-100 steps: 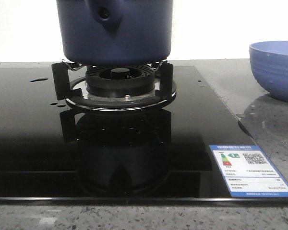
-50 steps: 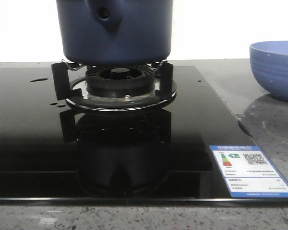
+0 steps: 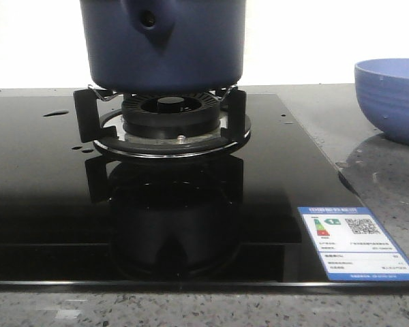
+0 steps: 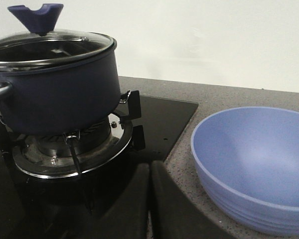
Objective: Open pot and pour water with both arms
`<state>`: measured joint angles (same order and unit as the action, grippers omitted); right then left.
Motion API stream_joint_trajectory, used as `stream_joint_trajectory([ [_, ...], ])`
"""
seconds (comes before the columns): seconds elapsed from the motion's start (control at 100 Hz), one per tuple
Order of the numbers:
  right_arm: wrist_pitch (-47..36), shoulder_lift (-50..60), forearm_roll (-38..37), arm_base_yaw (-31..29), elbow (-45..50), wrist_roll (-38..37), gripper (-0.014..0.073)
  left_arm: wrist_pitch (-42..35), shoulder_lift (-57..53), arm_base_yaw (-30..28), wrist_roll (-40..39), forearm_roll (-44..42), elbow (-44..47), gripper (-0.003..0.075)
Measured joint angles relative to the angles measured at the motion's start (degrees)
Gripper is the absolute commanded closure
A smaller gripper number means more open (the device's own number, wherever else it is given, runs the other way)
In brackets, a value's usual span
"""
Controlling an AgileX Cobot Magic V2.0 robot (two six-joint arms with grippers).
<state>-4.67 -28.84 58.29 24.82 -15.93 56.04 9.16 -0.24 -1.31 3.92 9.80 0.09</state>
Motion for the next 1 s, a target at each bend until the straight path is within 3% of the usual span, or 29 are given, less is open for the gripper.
stream_joint_trajectory([
  [0.74,-2.5,0.0,-0.63,0.0,0.53,-1.95,0.0639,0.2,0.0,0.0,0.3,0.27,0.0,0.0739],
  [0.79,-3.9,0.37,-4.46,-0.71,1.2,-6.23,0.0639,0.2,0.0,0.0,0.3,0.27,0.0,0.0739],
  [0.87,-5.62,1.68,-18.42,-3.07,2.68,-17.14,0.0639,0.2,0.0,0.0,0.3,0.27,0.0,0.0739],
  [1.0,-4.26,6.59,-36.42,-11.26,5.31,-34.22,0.0639,0.2,0.0,0.0,0.3,0.27,0.0,0.0739],
])
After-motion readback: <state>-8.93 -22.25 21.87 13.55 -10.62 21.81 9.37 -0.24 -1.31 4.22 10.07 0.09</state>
